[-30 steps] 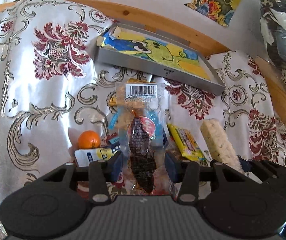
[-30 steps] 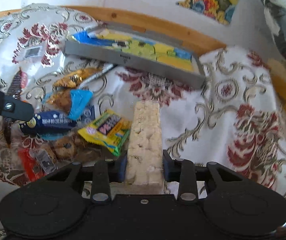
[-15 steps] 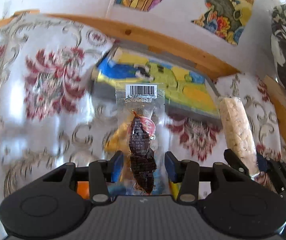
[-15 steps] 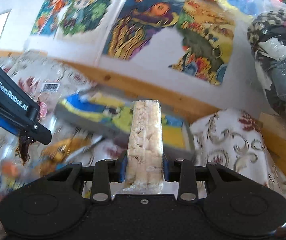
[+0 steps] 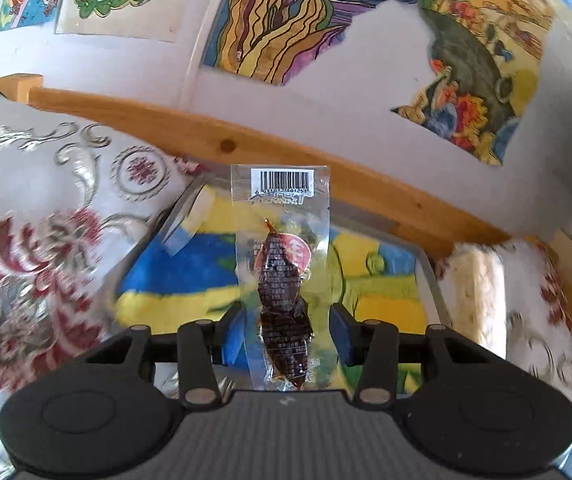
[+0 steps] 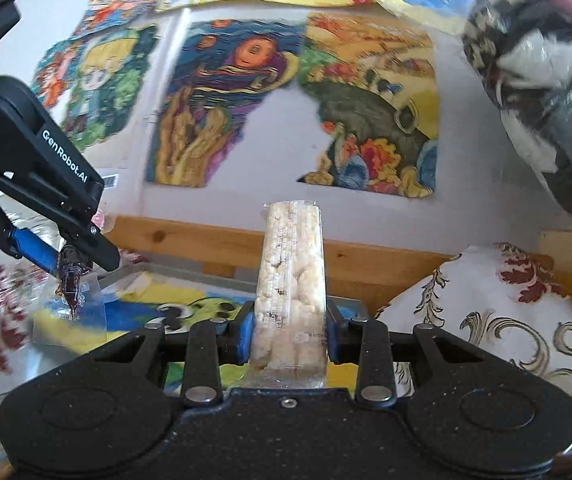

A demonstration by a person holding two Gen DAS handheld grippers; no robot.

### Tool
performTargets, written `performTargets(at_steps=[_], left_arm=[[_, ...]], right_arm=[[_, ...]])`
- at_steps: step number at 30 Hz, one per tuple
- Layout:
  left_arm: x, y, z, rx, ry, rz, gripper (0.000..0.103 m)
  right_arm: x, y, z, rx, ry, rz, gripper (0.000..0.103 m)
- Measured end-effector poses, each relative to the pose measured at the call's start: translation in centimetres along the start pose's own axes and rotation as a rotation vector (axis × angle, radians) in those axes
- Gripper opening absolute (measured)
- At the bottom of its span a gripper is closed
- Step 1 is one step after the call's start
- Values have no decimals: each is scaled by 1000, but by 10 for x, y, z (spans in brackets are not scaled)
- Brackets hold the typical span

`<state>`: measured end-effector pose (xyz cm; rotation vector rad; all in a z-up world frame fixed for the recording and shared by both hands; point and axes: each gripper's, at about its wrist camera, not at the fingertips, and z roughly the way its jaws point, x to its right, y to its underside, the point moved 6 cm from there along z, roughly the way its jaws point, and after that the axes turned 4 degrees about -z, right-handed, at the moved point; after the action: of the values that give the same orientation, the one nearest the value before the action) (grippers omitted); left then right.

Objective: Organize snacks
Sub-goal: 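Lift and carry the jerky packet and rice bar with both tools over the grey tray, then lower both held snacks into the grey tray and open both tools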

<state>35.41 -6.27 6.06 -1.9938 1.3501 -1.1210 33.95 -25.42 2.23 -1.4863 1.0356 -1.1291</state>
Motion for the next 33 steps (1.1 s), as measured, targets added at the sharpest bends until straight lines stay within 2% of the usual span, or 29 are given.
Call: performTargets(at_steps=[5, 11, 18, 24, 26, 29, 31, 33], left_arm=[[14, -6, 48, -41, -20, -26, 49], [24, 10, 91, -124, -41, -19, 49], [21, 21, 110, -153, -61, -11, 49], [20, 22, 116, -158, -75, -12, 51], [18, 22, 116, -152, -91, -10, 57], [17, 23, 116, -147, -100, -6, 72], [17, 23, 112, -130, -102, 1, 82], [17, 22, 108, -114, -102, 9, 86]], right_arm=[[21, 8, 38, -61, 4, 81, 36], [21, 28, 68, -172, -21, 101, 36], [15, 45, 82, -278, -46, 107, 36], [11, 53, 86, -312, -56, 104, 36], [11, 53, 86, -312, -57, 101, 37], [11, 52, 85, -312, -58, 100, 39], [12, 51, 84, -310, -56, 102, 48], [13, 50, 82, -303, -54, 102, 54]])
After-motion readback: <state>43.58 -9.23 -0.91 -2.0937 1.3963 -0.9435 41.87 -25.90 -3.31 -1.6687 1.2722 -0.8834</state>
